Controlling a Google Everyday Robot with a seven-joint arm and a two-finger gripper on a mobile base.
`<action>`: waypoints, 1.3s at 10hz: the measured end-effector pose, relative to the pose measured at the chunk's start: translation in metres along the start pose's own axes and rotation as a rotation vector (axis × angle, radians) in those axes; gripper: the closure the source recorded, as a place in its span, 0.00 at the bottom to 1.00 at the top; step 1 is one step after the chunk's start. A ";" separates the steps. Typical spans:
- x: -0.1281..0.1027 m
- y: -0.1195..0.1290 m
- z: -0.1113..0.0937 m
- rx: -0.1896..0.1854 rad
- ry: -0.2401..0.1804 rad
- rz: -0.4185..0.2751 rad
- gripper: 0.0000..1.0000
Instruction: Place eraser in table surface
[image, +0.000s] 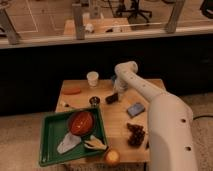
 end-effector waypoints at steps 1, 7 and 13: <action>0.003 0.001 -0.006 0.005 -0.010 0.014 0.94; 0.036 0.006 -0.115 0.155 -0.036 0.117 1.00; 0.049 0.014 -0.190 0.323 -0.046 0.157 1.00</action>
